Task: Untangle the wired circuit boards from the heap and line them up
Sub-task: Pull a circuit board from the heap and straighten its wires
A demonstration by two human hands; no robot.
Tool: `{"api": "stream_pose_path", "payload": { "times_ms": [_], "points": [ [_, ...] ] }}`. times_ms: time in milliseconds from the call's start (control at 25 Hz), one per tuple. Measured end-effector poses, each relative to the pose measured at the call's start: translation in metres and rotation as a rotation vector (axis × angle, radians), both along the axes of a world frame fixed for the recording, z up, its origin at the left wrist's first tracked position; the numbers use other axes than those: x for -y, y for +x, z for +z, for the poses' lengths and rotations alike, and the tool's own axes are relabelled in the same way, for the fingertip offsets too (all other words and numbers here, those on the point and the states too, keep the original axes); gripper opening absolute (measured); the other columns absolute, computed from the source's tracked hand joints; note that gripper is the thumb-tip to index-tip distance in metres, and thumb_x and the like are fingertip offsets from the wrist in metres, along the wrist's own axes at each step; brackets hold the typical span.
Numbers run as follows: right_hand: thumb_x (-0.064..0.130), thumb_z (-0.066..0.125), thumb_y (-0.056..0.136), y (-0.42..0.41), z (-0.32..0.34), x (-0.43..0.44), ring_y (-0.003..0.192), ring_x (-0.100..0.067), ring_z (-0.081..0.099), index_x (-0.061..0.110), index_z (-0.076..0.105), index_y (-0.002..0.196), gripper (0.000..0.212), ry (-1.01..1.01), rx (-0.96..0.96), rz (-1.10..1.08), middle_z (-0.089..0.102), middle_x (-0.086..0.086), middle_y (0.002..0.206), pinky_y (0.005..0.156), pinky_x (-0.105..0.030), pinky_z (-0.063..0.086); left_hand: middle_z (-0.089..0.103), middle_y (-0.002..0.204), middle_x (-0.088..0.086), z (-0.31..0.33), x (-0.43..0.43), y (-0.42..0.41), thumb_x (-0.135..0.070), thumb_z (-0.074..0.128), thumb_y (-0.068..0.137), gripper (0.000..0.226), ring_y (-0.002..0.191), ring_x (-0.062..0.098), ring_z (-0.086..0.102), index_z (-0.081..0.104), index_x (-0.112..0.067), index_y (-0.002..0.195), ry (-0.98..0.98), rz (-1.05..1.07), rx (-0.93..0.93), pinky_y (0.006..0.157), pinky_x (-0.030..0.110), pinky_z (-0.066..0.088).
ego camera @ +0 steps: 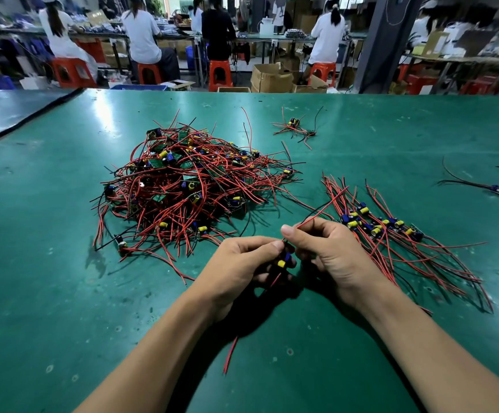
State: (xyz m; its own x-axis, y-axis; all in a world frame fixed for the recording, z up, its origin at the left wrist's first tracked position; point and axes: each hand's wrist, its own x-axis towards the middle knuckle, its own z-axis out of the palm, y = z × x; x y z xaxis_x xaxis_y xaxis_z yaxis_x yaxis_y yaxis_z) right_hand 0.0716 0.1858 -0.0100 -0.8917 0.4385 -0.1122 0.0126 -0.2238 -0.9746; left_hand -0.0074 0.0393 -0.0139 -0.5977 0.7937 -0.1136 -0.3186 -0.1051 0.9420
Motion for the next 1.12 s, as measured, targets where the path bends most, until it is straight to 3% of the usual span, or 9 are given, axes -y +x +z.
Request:
{"api": "stream_pose_path", "payload": {
  "times_ms": [160, 280, 600, 680, 880, 960, 1040, 1120],
  "points": [
    [0.039, 0.093, 0.059, 0.001, -0.002, -0.002, 0.060, -0.016, 0.055, 0.020, 0.072, 0.070, 0.030, 0.065, -0.026, 0.105, 0.066, -0.003, 0.070, 0.056, -0.027, 0.044, 0.067, 0.079, 0.014, -0.001, -0.001, -0.001, -0.008, 0.061, 0.092, 0.013, 0.064, 0.017, 0.056, 0.073, -0.001, 0.091, -0.054, -0.011, -0.039, 0.055, 0.018, 0.048],
    [0.038, 0.089, 0.064, 0.002, -0.003, -0.004, 0.071, -0.015, 0.065, 0.019, 0.077, 0.084, 0.030, 0.103, -0.038, 0.134, 0.072, -0.004, 0.080, 0.061, -0.023, 0.054, 0.068, 0.075, 0.010, -0.002, -0.004, 0.001, -0.006, 0.059, 0.093, 0.014, 0.061, 0.015, 0.060, 0.071, 0.002, 0.092, -0.032, 0.007, -0.037, 0.058, 0.021, 0.053],
    [0.027, 0.073, 0.082, 0.004, 0.000, -0.005, 0.078, -0.020, 0.068, 0.013, 0.076, 0.111, 0.032, 0.060, 0.059, 0.273, 0.074, -0.013, 0.100, 0.061, -0.025, 0.055, 0.073, 0.082, 0.014, -0.005, -0.004, 0.002, -0.003, 0.058, 0.094, 0.015, 0.060, 0.022, 0.070, 0.072, 0.001, 0.095, -0.017, 0.068, -0.095, 0.051, 0.023, 0.054],
    [0.023, 0.072, 0.085, 0.004, 0.000, -0.005, 0.073, -0.022, 0.065, 0.010, 0.075, 0.111, 0.030, 0.059, 0.065, 0.271, 0.073, -0.014, 0.096, 0.059, -0.026, 0.054, 0.073, 0.088, 0.013, -0.006, -0.004, 0.002, -0.003, 0.059, 0.094, 0.015, 0.062, 0.024, 0.071, 0.074, 0.000, 0.093, -0.022, 0.062, -0.127, 0.053, 0.026, 0.056],
    [0.010, 0.073, 0.088, 0.003, 0.000, 0.004, 0.063, -0.019, 0.067, 0.007, 0.077, 0.095, 0.009, 0.037, 0.017, 0.138, 0.071, -0.014, 0.084, 0.053, -0.026, 0.054, 0.071, 0.074, 0.014, -0.006, -0.004, 0.004, -0.003, 0.058, 0.094, 0.019, 0.060, 0.027, 0.070, 0.074, -0.004, 0.084, -0.065, 0.126, -0.137, 0.051, 0.028, 0.056],
    [0.009, 0.074, 0.087, 0.001, 0.000, 0.004, 0.074, -0.017, 0.070, 0.008, 0.078, 0.086, 0.004, 0.214, -0.015, 0.051, 0.073, -0.009, 0.093, 0.061, -0.029, 0.056, 0.071, 0.073, 0.016, -0.005, -0.005, 0.004, -0.003, 0.060, 0.093, 0.020, 0.060, 0.029, 0.071, 0.075, -0.005, 0.081, -0.091, 0.158, -0.136, 0.052, 0.030, 0.058],
    [0.011, 0.076, 0.086, -0.001, -0.001, 0.002, 0.088, -0.016, 0.070, 0.012, 0.078, 0.082, 0.005, 0.504, -0.017, -0.031, 0.074, 0.000, 0.096, 0.079, -0.036, 0.056, 0.070, 0.075, 0.020, -0.003, -0.007, 0.005, -0.004, 0.062, 0.092, 0.019, 0.059, 0.029, 0.070, 0.076, -0.005, 0.079, -0.113, 0.179, -0.150, 0.054, 0.033, 0.059],
    [0.014, 0.076, 0.086, -0.002, -0.001, 0.003, 0.095, -0.014, 0.068, 0.019, 0.078, 0.080, 0.008, 0.631, -0.010, -0.084, 0.074, 0.003, 0.095, 0.089, -0.042, 0.052, 0.069, 0.074, 0.022, -0.001, -0.008, 0.007, -0.005, 0.062, 0.091, 0.018, 0.053, 0.026, 0.066, 0.075, -0.002, 0.078, -0.114, 0.196, -0.160, 0.050, 0.031, 0.057]
  ]
}}
